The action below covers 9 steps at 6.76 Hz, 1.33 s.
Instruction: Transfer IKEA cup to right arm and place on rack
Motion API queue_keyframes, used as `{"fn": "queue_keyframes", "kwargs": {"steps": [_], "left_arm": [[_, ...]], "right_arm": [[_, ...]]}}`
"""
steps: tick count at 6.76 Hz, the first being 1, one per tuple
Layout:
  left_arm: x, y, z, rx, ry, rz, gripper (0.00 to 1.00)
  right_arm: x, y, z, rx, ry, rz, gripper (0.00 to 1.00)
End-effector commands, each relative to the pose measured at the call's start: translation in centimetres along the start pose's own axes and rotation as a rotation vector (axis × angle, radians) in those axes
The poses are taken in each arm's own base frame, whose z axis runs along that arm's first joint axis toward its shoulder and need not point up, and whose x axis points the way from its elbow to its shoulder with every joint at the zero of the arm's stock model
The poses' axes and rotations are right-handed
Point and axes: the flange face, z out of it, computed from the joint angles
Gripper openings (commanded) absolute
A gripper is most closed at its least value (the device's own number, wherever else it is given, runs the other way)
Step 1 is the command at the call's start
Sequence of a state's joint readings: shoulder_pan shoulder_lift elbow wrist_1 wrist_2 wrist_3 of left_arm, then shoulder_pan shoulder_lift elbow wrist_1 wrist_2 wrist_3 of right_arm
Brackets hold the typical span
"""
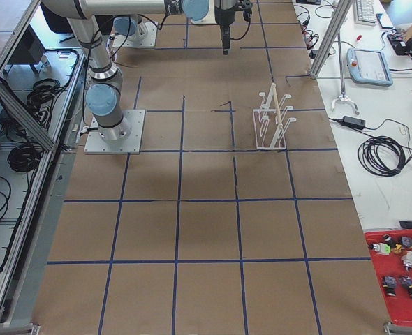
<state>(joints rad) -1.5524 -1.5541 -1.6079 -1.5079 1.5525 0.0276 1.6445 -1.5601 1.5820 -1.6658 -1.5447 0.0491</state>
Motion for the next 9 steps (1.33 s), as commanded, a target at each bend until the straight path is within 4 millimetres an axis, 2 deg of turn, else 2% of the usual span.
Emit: {"fn": "queue_keyframes", "kwargs": {"steps": [1, 3, 4, 5, 7, 8, 9], "left_arm": [[0.0, 0.0, 0.1, -0.001, 0.0, 0.0, 1.0], [-0.5, 0.4, 0.5, -0.012, -0.001, -0.009, 1.0], [-1.8, 0.3, 1.6, -0.028, -0.005, -0.026, 1.0], [-4.5, -0.2, 1.8, -0.026, -0.006, -0.045, 1.0], [-12.6, -0.9, 2.1, -0.035, -0.012, -0.019, 1.0], [-16.1, -1.3, 3.2, -0.055, -0.005, -0.012, 1.0], [-18.2, -2.0, 5.7, -0.06, -0.001, 0.005, 1.0]], "right_arm": [[0.1, 0.0, 0.0, -0.001, 0.002, 0.0, 1.0], [-0.1, 0.0, 0.0, 0.002, -0.002, 0.0, 1.0], [-0.2, 0.0, -0.1, 0.002, 0.0, -0.002, 1.0], [-0.2, 0.0, -0.1, 0.004, 0.0, -0.002, 1.0], [-0.2, 0.0, -0.1, 0.004, -0.002, -0.002, 1.0], [-0.2, 0.0, 0.0, 0.002, -0.002, -0.002, 1.0], [-0.1, 0.0, -0.1, 0.004, -0.002, 0.001, 1.0]]}}
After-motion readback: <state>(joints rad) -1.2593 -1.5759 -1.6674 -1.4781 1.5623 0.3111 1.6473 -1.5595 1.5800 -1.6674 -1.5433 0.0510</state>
